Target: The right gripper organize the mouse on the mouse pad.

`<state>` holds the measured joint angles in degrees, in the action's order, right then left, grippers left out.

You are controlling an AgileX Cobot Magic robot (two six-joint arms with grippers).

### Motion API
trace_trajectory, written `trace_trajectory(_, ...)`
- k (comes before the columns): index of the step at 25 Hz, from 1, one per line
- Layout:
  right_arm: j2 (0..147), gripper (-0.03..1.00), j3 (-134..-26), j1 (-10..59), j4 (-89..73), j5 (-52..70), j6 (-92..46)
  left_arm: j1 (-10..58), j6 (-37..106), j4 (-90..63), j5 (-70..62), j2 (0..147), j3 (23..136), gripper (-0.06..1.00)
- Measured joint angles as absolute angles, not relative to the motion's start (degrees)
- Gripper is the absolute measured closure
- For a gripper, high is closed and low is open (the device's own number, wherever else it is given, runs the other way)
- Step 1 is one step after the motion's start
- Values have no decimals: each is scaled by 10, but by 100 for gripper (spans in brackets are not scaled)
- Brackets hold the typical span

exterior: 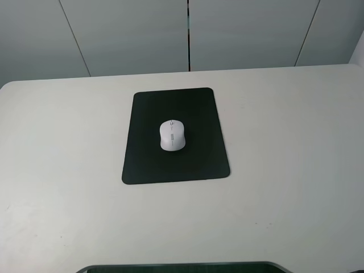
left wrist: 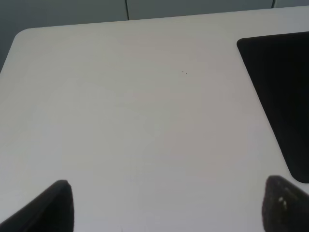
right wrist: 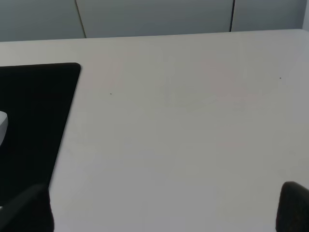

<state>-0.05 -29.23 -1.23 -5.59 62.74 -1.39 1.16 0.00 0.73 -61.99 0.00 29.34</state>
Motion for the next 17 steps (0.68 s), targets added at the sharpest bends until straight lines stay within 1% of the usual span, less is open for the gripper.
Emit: trace_trajectory(17, 0, 27, -292, -12, -56, 628, -14, 12, 0, 7, -620, 0, 293, 20)
